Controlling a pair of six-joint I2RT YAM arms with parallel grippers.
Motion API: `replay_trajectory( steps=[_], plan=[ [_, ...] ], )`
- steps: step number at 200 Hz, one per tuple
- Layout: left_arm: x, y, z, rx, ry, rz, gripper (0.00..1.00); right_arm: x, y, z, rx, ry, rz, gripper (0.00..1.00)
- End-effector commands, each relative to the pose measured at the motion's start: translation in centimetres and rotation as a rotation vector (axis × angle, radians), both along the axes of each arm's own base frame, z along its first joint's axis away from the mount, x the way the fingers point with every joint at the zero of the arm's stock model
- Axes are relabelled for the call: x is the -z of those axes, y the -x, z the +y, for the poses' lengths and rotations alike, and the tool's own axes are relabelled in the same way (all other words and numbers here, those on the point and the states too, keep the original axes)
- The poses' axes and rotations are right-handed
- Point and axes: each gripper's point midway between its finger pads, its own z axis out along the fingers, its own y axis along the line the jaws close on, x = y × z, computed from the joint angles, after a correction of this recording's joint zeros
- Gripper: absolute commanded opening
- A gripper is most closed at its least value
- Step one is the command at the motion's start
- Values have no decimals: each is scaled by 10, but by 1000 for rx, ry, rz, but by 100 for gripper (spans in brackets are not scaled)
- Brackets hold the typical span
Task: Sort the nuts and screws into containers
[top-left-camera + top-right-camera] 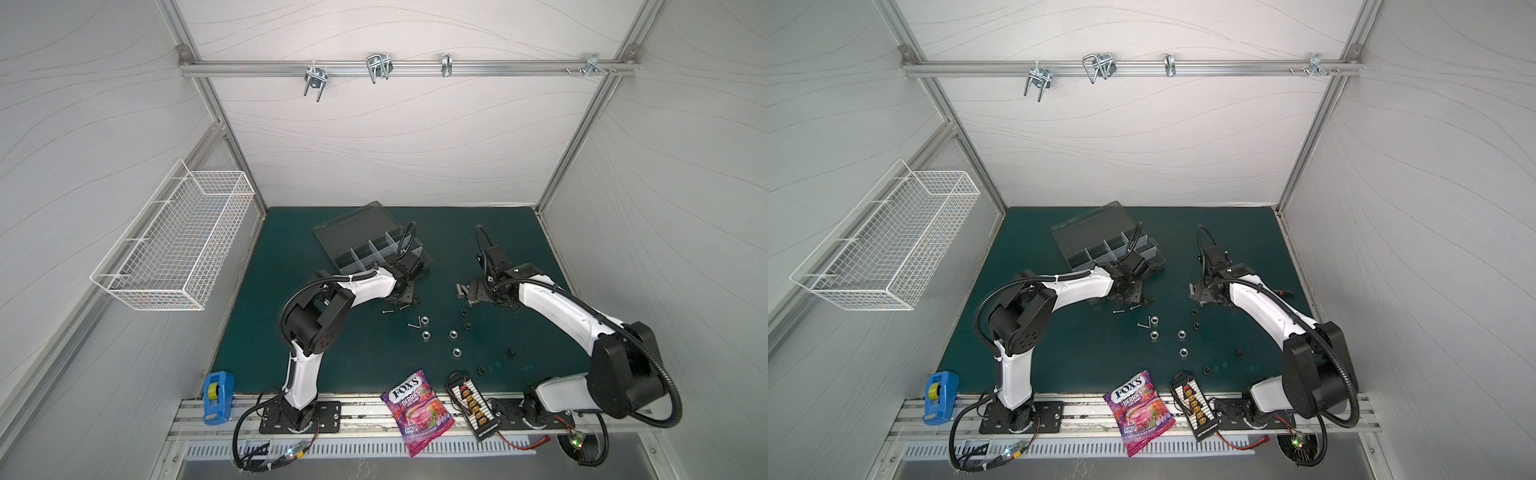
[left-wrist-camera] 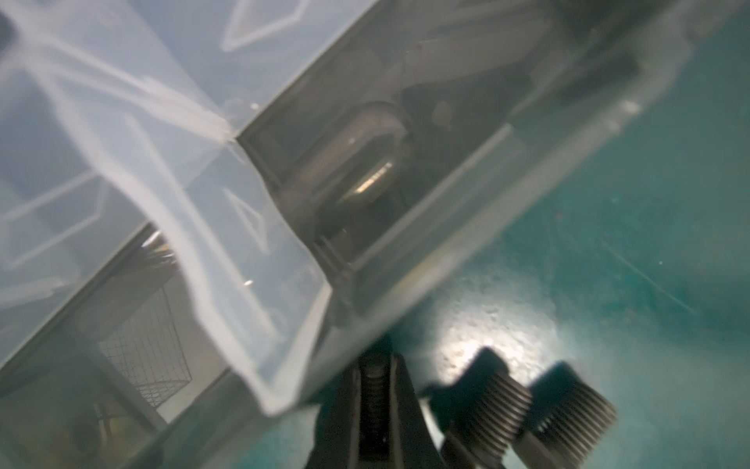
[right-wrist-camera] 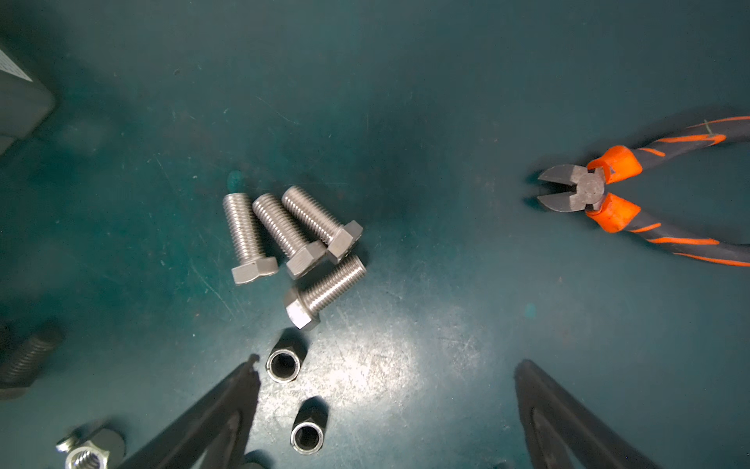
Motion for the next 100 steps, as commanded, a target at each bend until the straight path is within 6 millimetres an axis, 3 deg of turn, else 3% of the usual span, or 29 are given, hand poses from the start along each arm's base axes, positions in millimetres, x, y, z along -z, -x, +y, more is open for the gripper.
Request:
replay_trajectory(
  steps=[1, 63, 100],
  plan=[
    [-16, -2, -16, 51, 14, -20, 0, -9, 1, -1, 17, -3, -14, 99],
    [-47, -14, -24, 97, 18, -103, 0, -10, 3, -2, 18, -6, -23, 99],
    [-89, -21, -16, 92, 19, -208, 0, -11, 2, -1, 15, -9, -26, 99]
  ],
)
